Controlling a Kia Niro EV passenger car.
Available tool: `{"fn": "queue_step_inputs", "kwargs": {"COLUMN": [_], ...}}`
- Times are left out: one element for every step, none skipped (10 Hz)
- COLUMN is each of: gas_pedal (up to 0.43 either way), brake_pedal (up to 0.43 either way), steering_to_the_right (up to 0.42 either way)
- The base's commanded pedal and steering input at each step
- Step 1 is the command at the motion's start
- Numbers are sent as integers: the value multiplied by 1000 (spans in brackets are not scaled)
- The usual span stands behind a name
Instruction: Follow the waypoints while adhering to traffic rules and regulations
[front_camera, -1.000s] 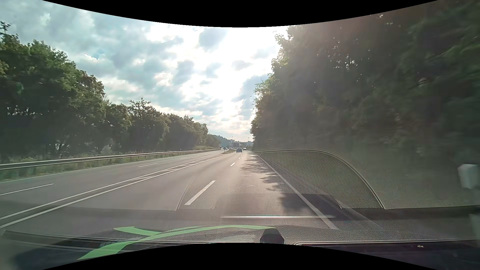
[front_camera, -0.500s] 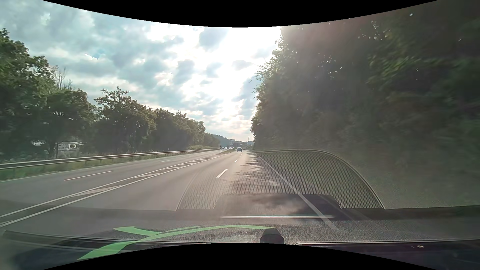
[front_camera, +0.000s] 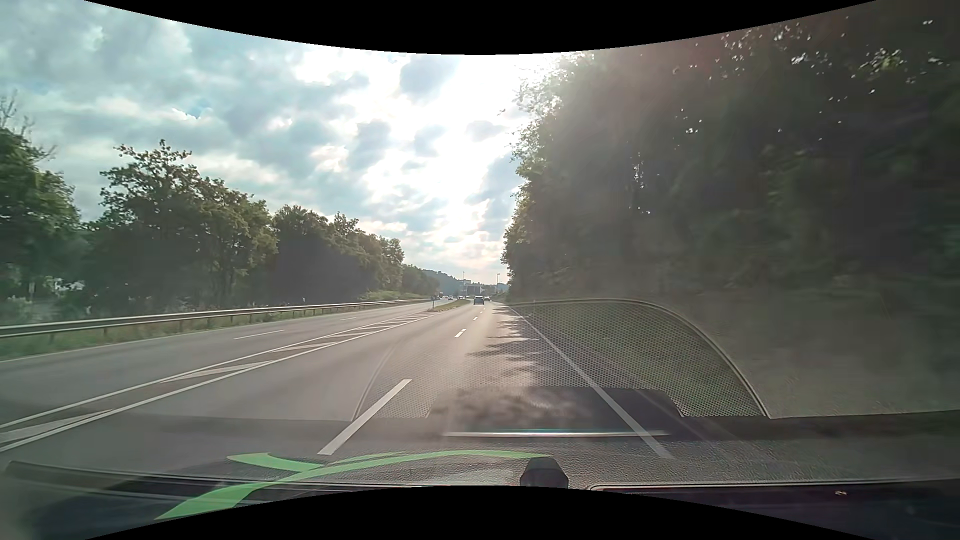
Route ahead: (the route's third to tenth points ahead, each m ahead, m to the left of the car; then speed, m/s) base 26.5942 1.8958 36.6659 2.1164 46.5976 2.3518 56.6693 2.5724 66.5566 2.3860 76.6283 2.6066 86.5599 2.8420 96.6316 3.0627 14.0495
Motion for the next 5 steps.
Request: {"fn": "queue_step_inputs", "kwargs": {"gas_pedal": [150,150,150,150,150], "brake_pedal": [0,0,0,0,0], "steering_to_the_right": [-2,-2,-2,-2,-2]}}
